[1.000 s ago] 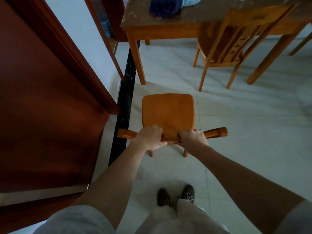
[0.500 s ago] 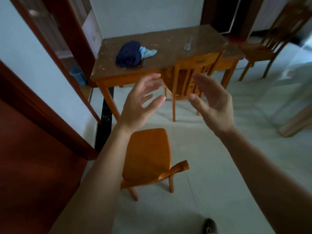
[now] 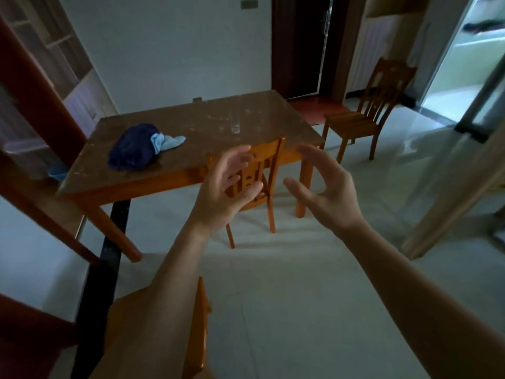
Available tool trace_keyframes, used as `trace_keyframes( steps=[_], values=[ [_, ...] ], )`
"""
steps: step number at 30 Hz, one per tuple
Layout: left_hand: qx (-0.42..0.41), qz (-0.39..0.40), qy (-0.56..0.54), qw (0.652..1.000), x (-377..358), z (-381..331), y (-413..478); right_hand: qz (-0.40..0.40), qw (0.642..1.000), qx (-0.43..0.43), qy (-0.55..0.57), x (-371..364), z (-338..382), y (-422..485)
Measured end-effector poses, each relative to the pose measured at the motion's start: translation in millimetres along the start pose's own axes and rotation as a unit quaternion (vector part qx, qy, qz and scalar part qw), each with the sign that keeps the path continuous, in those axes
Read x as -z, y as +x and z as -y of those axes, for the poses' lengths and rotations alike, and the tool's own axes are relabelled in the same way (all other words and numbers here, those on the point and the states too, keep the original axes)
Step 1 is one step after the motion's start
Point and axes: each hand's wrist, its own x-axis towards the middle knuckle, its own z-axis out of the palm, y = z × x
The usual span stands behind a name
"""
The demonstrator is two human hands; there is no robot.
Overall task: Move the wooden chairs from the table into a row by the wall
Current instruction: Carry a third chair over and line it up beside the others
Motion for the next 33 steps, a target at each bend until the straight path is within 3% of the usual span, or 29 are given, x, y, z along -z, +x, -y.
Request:
trace_keyframes(
  steps=[11, 24, 29, 31, 33],
  values=[
    [-0.001, -0.064, 0.051, 0.997, 10.0, 108.2, 152.0, 0.072, 0.997, 0.028, -0.009, -49.2, -126.2, 171.3],
    [0.065, 0.000, 0.172, 0.983, 39.9, 256.9, 346.5, 0.146, 0.984, -0.012, -0.100, -108.4, -268.9, 360.5],
    [0.227, 0.097, 0.290, 0.925, 30.8, 333.4, 387.3, 0.285, 0.944, -0.041, -0.162, -144.1, -349.8, 413.8],
    [0.321, 0.175, 0.308, 0.878, 20.9, 364.4, 396.5, 0.359, 0.912, -0.077, -0.183, -163.0, -386.4, 432.4],
    [0.365, 0.225, 0.361, 0.828, 11.1, 395.4, 400.5, 0.438, 0.867, -0.097, -0.215, -182.0, -420.8, 443.5]
  ],
)
